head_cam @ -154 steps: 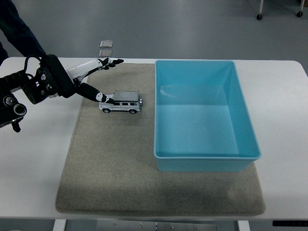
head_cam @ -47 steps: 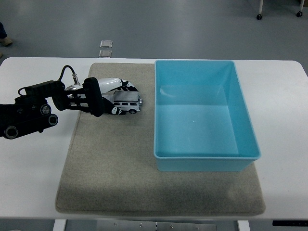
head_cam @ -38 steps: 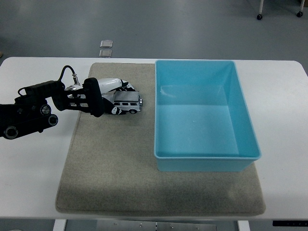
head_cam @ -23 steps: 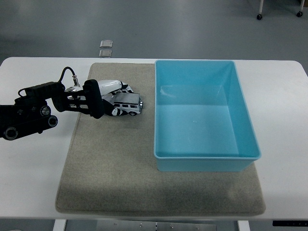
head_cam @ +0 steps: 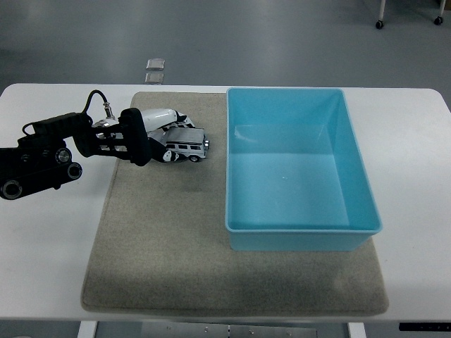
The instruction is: Left hand put the white car in the blue box
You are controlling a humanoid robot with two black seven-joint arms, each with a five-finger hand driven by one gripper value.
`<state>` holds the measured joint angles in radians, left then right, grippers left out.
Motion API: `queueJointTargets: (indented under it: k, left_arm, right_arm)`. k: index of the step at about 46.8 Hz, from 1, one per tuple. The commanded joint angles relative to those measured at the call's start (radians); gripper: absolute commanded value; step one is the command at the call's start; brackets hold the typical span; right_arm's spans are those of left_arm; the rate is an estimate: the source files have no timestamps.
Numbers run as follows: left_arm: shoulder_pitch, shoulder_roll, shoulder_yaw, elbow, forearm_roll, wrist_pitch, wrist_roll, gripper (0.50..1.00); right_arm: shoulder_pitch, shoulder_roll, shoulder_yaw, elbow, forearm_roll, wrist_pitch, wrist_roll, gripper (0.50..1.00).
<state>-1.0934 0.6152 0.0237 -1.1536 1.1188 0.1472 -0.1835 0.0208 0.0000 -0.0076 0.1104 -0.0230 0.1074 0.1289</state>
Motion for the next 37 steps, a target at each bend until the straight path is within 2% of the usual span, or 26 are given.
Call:
queueJointTargets:
  k: [1, 12, 27, 37]
  left_arm:
    - [-0.005, 0.020, -0.010, 0.000, 0.000, -0.001, -0.002, 0.500]
    - [-0.014, 0.093, -0.076, 0.000, 0.000, -0.015, -0.004, 0.500]
    - [-0.111, 0.115, -0.128, -0.035, -0.002, -0.052, -0.007, 0.500]
    - [-0.178, 0.106, -0.137, -0.138, -0.002, -0.089, -0.010, 0.500]
  right_arm:
    - [-0.001, 0.000, 0.000, 0.000, 0.000, 0.000, 0.000, 0.936]
    - [-0.001, 0.000, 0.000, 0.000, 0.000, 0.000, 0.000, 0.936]
    - [-0.001, 0.000, 0.000, 0.000, 0.000, 0.000, 0.000, 0.936]
    - [-0.001, 0.000, 0.000, 0.000, 0.000, 0.000, 0.000, 0.936]
